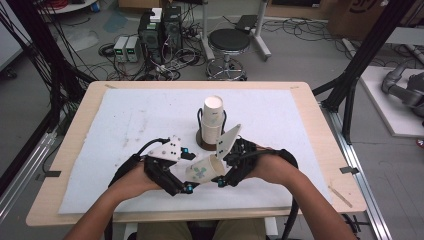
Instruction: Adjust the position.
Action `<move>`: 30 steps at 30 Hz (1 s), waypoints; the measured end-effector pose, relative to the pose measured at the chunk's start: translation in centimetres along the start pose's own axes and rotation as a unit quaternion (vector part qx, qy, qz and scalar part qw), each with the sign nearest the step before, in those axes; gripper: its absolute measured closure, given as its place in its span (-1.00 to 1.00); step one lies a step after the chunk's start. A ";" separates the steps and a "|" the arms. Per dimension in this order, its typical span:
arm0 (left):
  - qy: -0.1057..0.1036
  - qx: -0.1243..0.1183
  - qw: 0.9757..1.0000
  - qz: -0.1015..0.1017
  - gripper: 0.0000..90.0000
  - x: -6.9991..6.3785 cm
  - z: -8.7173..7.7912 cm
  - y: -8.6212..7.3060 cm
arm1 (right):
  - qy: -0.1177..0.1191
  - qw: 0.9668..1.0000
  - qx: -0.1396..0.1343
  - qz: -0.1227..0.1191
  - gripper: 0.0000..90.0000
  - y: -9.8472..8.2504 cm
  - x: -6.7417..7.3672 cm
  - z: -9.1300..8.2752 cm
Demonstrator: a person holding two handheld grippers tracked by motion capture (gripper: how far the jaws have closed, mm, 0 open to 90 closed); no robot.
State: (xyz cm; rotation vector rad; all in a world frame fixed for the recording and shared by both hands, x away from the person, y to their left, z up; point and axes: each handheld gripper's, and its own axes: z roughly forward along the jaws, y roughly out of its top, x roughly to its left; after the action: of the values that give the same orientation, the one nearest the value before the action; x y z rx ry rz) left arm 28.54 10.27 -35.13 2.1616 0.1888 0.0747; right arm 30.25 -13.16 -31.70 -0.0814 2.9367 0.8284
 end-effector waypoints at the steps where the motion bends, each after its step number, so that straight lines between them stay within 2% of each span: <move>1: -0.002 0.003 1.000 0.001 -0.66 0.0 0.1 0.0 | 0.001 1.000 0.004 -0.001 -0.25 0.1 0.0 0.0; 3: -0.002 0.008 1.000 0.001 -0.66 0.0 0.3 0.0 | 0.001 1.000 0.010 -0.008 -0.25 0.4 -0.1 0.1; 6: -0.003 0.011 1.000 0.001 -0.65 0.0 0.4 -0.1 | 0.003 1.000 0.022 -0.003 -0.25 0.6 0.0 0.2; 9: -0.006 0.029 1.000 0.007 -0.61 0.1 0.7 0.0 | 0.005 0.999 0.039 -0.006 -0.25 0.9 0.0 0.4; 14: -0.008 0.032 0.999 0.009 -0.61 0.0 0.9 0.1 | 0.007 0.998 0.056 -0.008 -0.25 1.4 0.1 0.6; 30: -0.018 0.049 0.999 0.001 -0.50 0.2 1.7 0.3 | 0.012 0.997 0.077 -0.016 -0.25 2.0 0.2 1.0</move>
State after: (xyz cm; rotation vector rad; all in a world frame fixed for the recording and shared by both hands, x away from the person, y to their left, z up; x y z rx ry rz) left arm 28.96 8.74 -35.80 2.2582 0.1719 0.0283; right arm 30.01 -10.90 -31.49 -0.1270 3.0023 0.5988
